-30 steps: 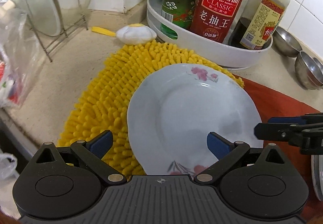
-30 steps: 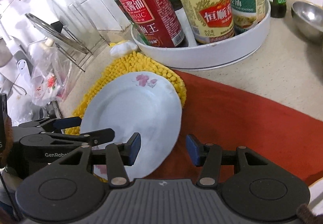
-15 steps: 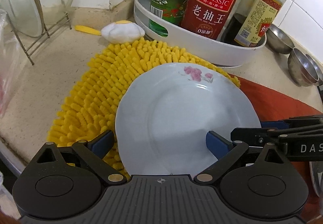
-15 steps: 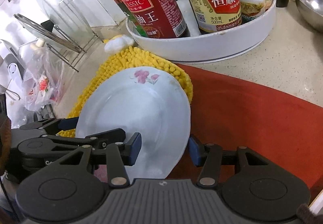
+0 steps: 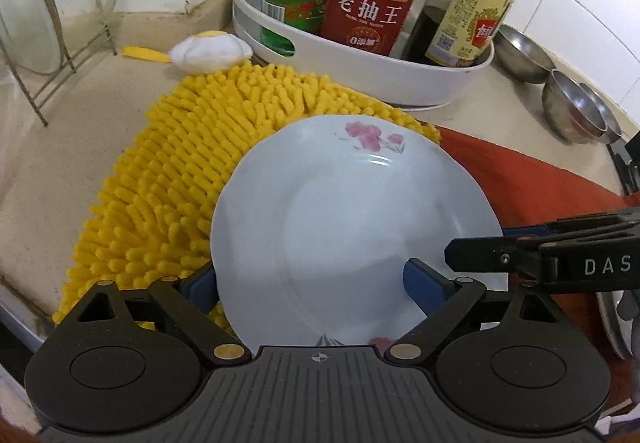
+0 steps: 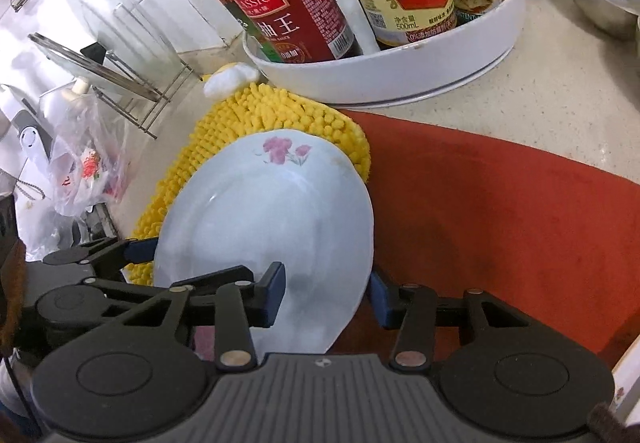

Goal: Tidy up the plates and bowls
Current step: 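Lift the plate off the yellow mat with both tools, then carry the held plate with both tools toward the stacked plates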

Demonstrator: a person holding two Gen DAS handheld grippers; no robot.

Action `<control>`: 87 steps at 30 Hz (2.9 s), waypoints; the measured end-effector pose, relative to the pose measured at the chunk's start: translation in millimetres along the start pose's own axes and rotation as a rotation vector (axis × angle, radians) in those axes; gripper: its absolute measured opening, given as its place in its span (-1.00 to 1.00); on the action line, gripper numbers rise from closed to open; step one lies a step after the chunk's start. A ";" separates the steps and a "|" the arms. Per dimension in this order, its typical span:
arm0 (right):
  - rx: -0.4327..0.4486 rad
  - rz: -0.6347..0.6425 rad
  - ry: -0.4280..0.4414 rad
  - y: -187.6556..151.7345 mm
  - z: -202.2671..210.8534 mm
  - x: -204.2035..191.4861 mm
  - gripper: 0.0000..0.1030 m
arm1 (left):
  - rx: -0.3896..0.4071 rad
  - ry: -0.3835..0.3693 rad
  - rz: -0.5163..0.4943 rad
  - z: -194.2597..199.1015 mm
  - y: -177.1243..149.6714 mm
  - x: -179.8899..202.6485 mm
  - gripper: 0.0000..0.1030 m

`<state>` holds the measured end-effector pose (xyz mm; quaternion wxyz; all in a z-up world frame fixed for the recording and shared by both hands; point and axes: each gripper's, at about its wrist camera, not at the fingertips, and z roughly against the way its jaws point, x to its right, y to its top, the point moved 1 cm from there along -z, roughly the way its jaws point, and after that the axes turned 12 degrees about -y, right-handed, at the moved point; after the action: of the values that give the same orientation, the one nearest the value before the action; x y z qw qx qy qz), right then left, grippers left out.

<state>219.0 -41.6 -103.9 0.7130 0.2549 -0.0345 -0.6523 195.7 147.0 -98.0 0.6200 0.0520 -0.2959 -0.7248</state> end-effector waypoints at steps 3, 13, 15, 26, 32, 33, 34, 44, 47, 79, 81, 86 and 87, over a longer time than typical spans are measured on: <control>0.001 -0.001 -0.006 0.1 -1.2 -1.3 -0.18 | 0.003 0.010 0.005 -1.4 1.7 -3.0 0.93; 0.005 -0.010 -0.011 -1.1 -2.3 -0.6 -0.18 | 0.018 0.013 0.002 -3.7 2.3 -6.6 0.96; 0.010 -0.003 -0.013 -2.1 -0.9 -1.9 -0.19 | 0.023 0.003 -0.009 -2.3 1.5 -4.0 0.87; 0.035 -0.028 -0.001 -6.1 12.4 3.4 -0.20 | 0.042 0.008 -0.042 7.7 4.4 10.4 0.83; 0.059 -0.024 -0.003 -6.1 20.9 2.8 -0.20 | 0.068 0.004 -0.059 13.0 8.9 16.4 0.83; 0.057 -0.024 -0.004 -7.4 20.8 3.3 -0.20 | 0.065 0.006 -0.060 11.9 8.6 17.4 0.83; 0.055 -0.017 -0.005 -9.2 20.9 3.6 -0.20 | 0.062 0.009 -0.060 11.2 7.7 18.4 0.83; 0.018 -0.005 0.010 -17.4 11.7 20.8 -0.21 | 0.004 0.016 -0.060 -7.1 -4.6 25.0 0.89; 0.030 -0.020 0.017 -15.0 9.7 22.6 -0.21 | 0.033 0.020 -0.073 -12.5 -3.3 22.8 0.97; 0.210 -0.147 -0.085 -25.2 91.6 65.6 -0.21 | 0.085 -0.086 -0.208 -8.9 25.6 95.5 0.92; 0.219 -0.169 -0.100 -30.2 99.0 73.5 -0.21 | 0.081 -0.103 -0.233 -12.5 26.9 106.4 0.92; 0.239 -0.240 -0.145 -46.7 118.7 96.2 -0.21 | 0.060 -0.151 -0.301 -22.5 27.5 137.2 0.92; 0.242 -0.252 -0.154 -49.9 122.7 100.8 -0.21 | 0.056 -0.161 -0.314 -24.7 27.3 143.3 0.92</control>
<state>141.4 -177.1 -46.4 0.5850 0.2902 -0.1349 -0.7453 198.0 3.3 -62.9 0.4719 0.0565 -0.3528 -0.8060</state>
